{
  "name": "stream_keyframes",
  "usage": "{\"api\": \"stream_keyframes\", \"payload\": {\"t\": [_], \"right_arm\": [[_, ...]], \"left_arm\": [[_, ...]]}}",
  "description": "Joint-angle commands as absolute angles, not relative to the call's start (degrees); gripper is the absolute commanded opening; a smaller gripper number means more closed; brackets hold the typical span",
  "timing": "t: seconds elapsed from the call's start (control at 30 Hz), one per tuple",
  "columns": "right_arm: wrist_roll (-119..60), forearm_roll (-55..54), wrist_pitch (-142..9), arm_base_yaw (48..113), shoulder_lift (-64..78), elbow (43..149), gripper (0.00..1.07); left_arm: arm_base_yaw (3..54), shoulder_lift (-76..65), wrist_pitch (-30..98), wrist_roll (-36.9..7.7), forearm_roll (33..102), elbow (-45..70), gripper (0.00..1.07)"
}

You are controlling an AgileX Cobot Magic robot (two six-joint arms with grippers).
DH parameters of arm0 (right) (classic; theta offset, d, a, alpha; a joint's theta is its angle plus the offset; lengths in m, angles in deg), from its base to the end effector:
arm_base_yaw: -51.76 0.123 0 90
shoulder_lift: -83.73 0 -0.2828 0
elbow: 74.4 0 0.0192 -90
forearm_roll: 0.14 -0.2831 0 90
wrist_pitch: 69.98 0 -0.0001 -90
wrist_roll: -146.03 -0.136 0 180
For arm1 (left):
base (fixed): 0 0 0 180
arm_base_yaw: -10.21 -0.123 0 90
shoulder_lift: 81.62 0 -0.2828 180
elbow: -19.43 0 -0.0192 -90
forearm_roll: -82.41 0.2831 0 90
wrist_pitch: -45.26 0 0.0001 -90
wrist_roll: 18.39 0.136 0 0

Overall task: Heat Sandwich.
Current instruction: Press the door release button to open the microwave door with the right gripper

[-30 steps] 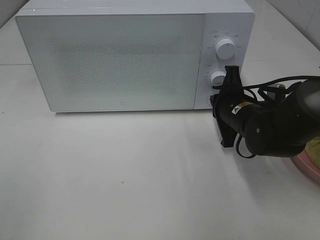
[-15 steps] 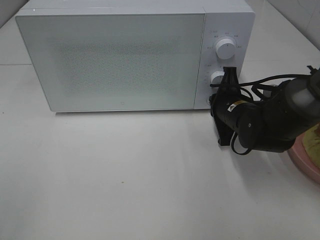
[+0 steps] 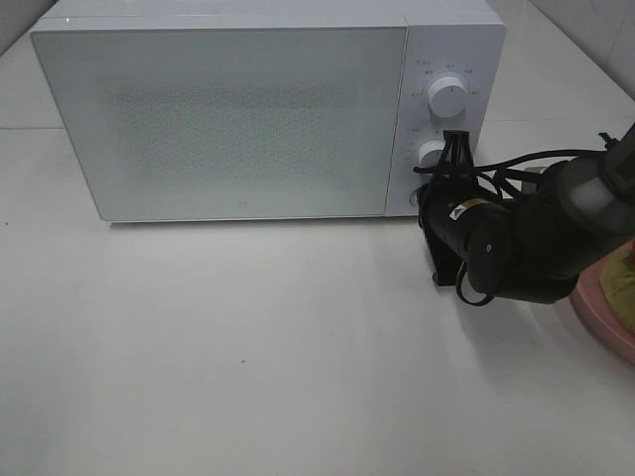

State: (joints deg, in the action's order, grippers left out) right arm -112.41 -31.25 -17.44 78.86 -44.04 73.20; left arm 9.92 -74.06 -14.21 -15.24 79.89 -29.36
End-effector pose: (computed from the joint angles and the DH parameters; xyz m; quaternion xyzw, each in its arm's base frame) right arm 0.3835 0.1336 0.0402 0.5687 0.5893 0.4072 0.4042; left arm 0.0670 -0.0048 0.2738 0.0217 0.8467 -0.0060 0.5315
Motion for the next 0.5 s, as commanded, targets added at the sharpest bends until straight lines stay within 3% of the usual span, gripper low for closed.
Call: {"api": "stream_keyframes", "payload": {"t": [0.03, 0.5], "right_arm": [[-111.20, -31.65, -14.58, 77.89, -43.75, 75.03, 0.00], [-110.97, -31.54, -0.08, 76.74, -46.96, 79.84, 0.00]], "left_arm": [[9.92, -74.52, -14.15, -15.30, 79.55, -29.48, 1.02], [9.92, -74.52, -14.15, -15.30, 79.55, -29.48, 1.02]]}}
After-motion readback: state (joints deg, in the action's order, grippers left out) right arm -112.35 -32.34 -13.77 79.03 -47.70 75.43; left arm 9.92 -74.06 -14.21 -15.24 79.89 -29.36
